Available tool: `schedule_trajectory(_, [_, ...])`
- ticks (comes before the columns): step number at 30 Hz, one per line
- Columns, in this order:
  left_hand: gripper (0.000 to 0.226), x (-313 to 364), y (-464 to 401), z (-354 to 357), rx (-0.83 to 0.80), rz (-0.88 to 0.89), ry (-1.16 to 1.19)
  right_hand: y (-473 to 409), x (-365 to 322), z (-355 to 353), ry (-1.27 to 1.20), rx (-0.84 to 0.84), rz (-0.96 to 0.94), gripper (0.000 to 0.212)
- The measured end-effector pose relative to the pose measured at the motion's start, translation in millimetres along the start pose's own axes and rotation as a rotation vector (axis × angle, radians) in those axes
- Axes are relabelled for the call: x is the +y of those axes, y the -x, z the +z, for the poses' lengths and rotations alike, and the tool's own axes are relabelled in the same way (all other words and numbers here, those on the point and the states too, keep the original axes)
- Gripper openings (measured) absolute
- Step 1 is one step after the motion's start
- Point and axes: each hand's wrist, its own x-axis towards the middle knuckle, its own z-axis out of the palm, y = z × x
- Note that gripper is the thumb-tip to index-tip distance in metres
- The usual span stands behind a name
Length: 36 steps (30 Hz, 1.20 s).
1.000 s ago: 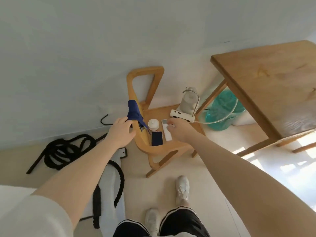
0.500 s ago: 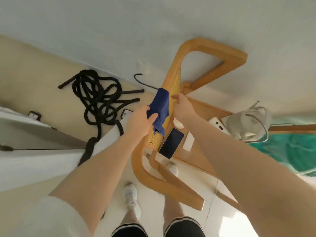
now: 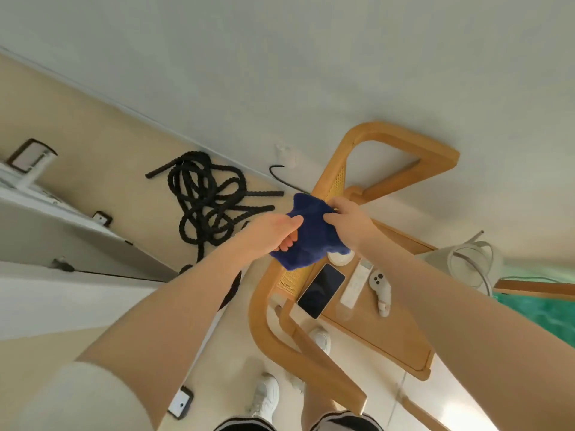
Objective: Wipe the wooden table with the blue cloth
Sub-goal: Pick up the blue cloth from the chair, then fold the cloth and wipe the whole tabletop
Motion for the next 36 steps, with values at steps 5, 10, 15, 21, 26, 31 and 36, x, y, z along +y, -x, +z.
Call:
schedule_trajectory(5, [0.064, 56, 48, -7, -0.203, 0.482, -0.309, 87, -23, -35, 0.113, -0.075, -0.063, 0.02])
schedule_trajectory(10, [0.041, 90, 82, 58, -0.506, 0.829, -0.654, 193, -4, -58, 0.183, 0.134, -0.014, 0.028])
schedule_trajectory(15, [0.021, 123, 136, 140, -0.588, 0.951, -0.904, 315, 44, -84, 0.361, 0.259, 0.153, 0.025])
schedule_trajectory(21, [0.024, 187, 210, 246, -0.516, 1.203, -0.759, 442, 130, -123, 0.15, 0.381, 0.322, 0.032])
schedule_trajectory(26, [0.022, 216, 226, 346, -0.33, 1.156, -0.63, 507, 199, -173, -0.078, 0.649, 0.316, 0.026])
schedule_trajectory(31, [0.032, 251, 244, 435, -0.419, 0.597, -0.051, 532, 227, -241, -0.186, 0.95, 0.123, 0.017])
schedule_trajectory(36, [0.039, 282, 265, 485, -0.689, 0.115, 0.845, 543, 247, -280, 0.184, 0.853, 0.081, 0.009])
